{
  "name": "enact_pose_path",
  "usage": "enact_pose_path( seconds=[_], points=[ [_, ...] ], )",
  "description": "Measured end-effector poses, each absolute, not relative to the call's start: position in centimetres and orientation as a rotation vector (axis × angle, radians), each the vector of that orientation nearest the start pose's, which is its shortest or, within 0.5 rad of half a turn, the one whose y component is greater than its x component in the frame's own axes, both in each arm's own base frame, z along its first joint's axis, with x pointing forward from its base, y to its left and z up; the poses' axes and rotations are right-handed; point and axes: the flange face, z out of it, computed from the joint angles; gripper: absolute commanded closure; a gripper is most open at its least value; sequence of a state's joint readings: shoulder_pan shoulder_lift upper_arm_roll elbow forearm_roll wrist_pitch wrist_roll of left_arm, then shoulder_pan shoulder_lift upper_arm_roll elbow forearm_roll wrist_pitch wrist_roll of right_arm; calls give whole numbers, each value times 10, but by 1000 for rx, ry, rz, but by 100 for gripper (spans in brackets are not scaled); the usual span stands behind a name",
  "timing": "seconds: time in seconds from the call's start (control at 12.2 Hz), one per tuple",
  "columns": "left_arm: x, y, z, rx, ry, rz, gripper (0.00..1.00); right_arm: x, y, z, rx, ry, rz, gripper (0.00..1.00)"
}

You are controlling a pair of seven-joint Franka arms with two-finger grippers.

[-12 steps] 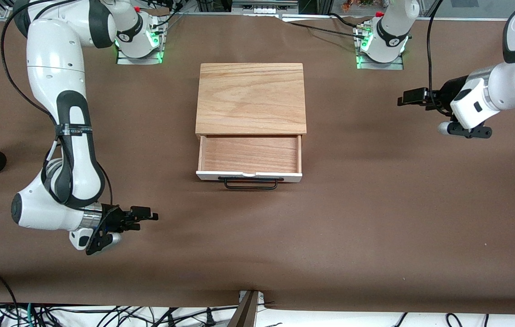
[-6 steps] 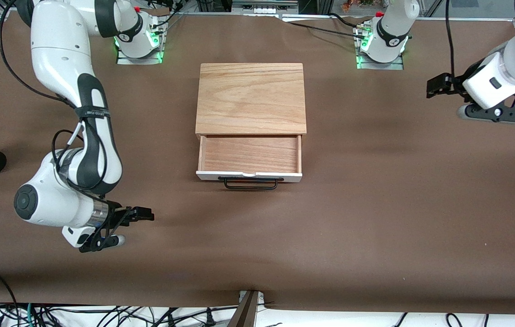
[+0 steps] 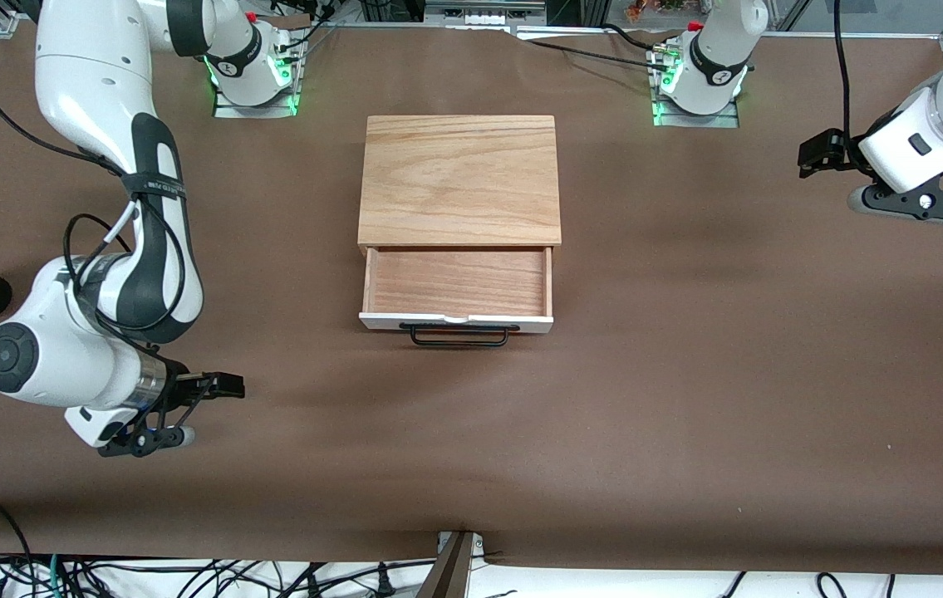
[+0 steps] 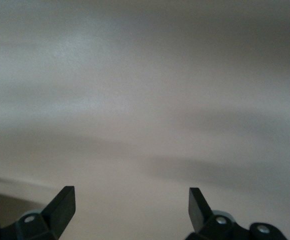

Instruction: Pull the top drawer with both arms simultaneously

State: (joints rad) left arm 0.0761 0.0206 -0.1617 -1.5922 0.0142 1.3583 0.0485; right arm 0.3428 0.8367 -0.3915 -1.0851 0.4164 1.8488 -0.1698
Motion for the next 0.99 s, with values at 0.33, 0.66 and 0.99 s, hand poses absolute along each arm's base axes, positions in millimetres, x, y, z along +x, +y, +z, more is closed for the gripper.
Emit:
enact_pose_path(
  seconds=[0.33, 0.66, 0.99],
  points=[
    [519, -40, 609, -3121, 70, 331, 0, 747, 91, 387, -3108, -209, 3, 0],
    [498, -42, 608, -3114, 45, 282, 0, 733, 57, 432, -3131, -147, -52, 0],
    [494, -43, 606, -3112, 29, 267, 0, 709, -3, 470, -3119, -30, -80, 0]
  ],
)
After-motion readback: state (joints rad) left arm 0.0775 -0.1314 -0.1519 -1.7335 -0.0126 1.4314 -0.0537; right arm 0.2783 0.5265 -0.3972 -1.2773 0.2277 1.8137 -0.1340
